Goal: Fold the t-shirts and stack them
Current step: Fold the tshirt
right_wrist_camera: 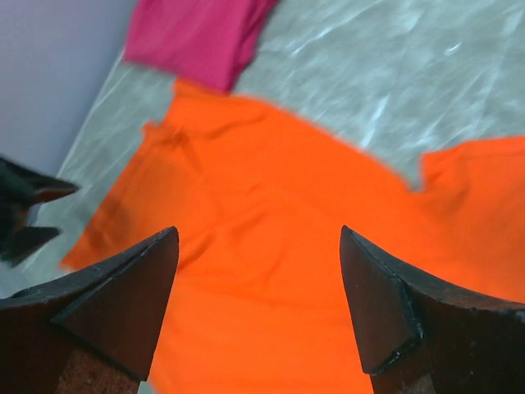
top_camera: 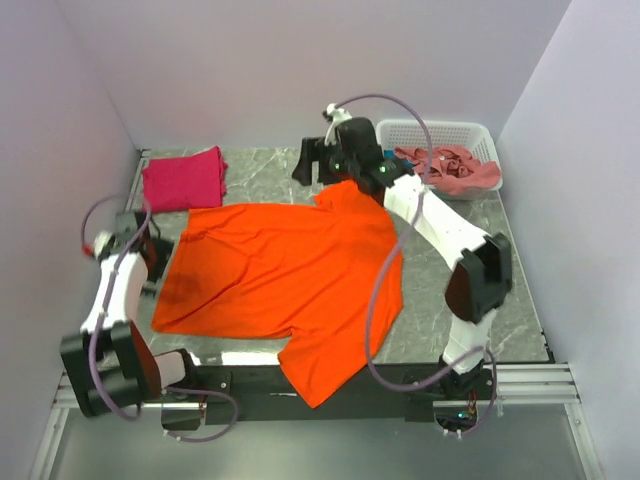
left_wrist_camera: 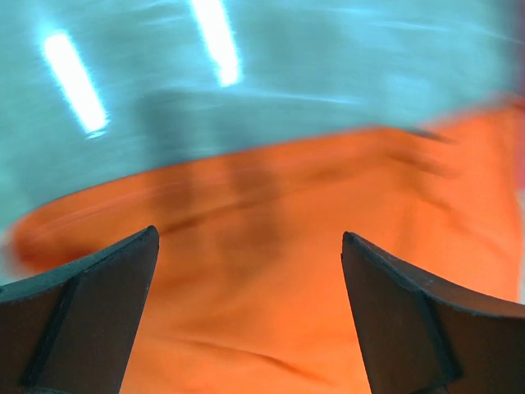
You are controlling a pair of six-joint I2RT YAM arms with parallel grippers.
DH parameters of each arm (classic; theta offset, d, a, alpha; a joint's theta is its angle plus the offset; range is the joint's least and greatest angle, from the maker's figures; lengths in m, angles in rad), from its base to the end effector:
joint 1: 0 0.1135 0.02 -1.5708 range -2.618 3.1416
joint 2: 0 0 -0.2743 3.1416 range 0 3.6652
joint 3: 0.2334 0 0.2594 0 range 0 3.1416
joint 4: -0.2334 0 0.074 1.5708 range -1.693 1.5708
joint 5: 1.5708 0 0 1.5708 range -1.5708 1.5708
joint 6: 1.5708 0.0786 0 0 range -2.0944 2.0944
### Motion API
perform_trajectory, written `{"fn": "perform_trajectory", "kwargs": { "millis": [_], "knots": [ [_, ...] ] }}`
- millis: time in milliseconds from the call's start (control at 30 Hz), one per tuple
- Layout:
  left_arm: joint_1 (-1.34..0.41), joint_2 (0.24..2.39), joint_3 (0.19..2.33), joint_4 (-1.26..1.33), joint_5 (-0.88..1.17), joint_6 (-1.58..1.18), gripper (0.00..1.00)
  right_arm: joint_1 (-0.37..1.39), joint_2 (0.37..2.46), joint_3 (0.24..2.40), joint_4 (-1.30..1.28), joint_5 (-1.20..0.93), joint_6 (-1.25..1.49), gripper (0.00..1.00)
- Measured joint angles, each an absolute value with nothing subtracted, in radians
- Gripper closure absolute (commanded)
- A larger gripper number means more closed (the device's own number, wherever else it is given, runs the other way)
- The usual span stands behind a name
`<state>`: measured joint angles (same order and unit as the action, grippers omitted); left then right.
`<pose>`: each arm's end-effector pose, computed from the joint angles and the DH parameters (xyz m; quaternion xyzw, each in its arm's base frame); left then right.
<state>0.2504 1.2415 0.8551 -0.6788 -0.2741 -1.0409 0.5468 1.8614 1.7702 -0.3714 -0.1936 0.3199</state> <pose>0.2468 0.0851 0.2026 -0.6044 0.7455 0.0267 0.2796 0.4112 0.2680 0.3456 -0.1463 0.8352 0.2945 0.4408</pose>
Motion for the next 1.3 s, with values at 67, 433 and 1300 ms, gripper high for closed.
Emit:
{"fn": "perform_trajectory", "kwargs": {
  "millis": [67, 433, 1300],
  "knots": [
    [0.308, 1.149, 0.741, -0.715, -0.289, -1.1, 0.01, 0.592, 1.771, 1.654, -0.322, -0.205, 0.322, 0.15],
    [0.35, 0.931, 0.576, -0.882, -0.356, -1.314, 0.17, 0.611, 1.662, 1.314, -0.281, -0.168, 0.38, 0.14],
    [0.36, 1.108, 0.535, -0.819, -0.311, -1.297, 0.99, 1.214, 1.449, 0.987, -0.348, -0.004, 0.353, 0.18]
  ]
}}
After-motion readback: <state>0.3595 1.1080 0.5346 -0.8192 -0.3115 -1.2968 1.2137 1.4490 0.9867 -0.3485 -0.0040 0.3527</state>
